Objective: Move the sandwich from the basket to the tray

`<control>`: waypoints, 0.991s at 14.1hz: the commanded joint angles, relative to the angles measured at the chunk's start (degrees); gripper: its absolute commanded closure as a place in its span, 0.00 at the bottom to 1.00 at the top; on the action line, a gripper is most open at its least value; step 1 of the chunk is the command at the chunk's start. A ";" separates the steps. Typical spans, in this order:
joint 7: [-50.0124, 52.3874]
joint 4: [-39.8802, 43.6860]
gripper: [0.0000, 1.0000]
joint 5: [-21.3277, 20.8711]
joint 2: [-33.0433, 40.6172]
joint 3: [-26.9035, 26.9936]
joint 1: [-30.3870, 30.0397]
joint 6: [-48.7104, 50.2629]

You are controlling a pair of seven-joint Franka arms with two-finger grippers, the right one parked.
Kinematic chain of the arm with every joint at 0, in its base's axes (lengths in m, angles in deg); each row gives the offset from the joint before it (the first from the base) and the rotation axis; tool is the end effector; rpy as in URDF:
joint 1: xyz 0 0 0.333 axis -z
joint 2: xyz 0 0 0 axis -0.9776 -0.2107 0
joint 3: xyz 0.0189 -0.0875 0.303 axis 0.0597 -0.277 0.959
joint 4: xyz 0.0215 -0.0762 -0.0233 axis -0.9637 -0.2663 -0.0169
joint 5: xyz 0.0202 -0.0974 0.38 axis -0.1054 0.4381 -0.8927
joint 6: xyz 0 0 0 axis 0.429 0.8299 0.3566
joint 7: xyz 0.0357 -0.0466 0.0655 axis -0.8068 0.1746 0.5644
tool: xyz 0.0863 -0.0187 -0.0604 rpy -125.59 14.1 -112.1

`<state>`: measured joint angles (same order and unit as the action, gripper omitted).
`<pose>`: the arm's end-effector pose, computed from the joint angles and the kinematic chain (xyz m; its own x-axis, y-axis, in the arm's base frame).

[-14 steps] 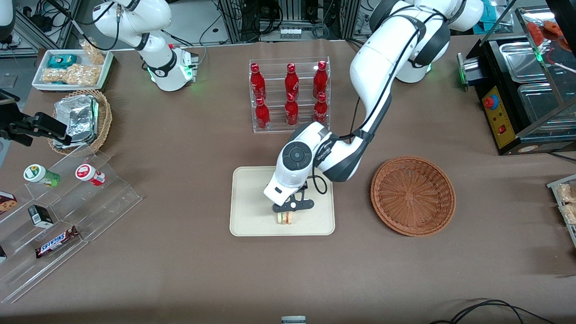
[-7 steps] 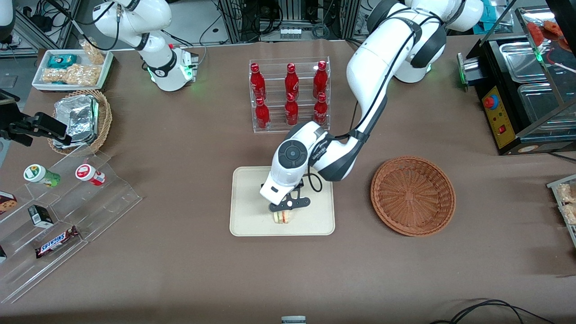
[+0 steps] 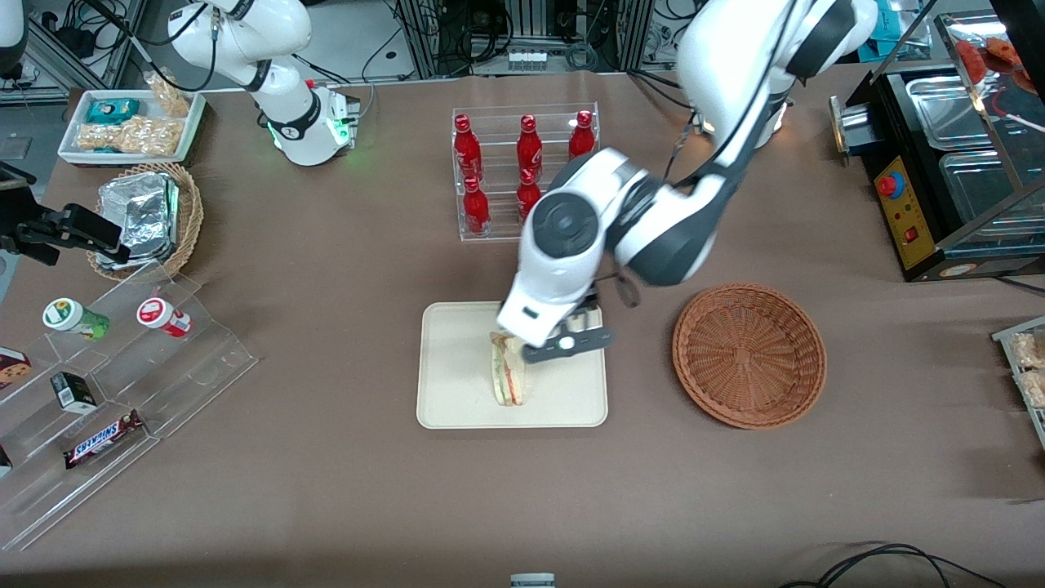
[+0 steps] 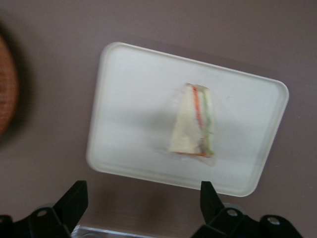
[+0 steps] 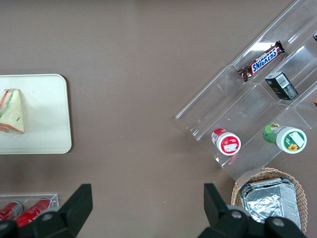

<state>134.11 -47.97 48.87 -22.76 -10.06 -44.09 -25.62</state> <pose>0.5821 -0.4558 0.4493 0.9710 0.2317 -0.0585 0.2325 -0.9726 0.0070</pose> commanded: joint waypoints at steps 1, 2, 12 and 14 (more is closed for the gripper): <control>0.81 -8.38 0.00 -2.22 6.33 0.22 -1.57 3.40; 0.64 -12.41 0.00 -2.48 8.87 0.31 -3.06 3.32; -27.81 -39.26 0.00 -1.34 32.62 0.31 -25.29 2.95; -33.27 -39.00 0.00 -1.34 34.37 0.31 -28.46 5.33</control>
<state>105.13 -85.34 47.07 8.95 -9.02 -70.13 -21.78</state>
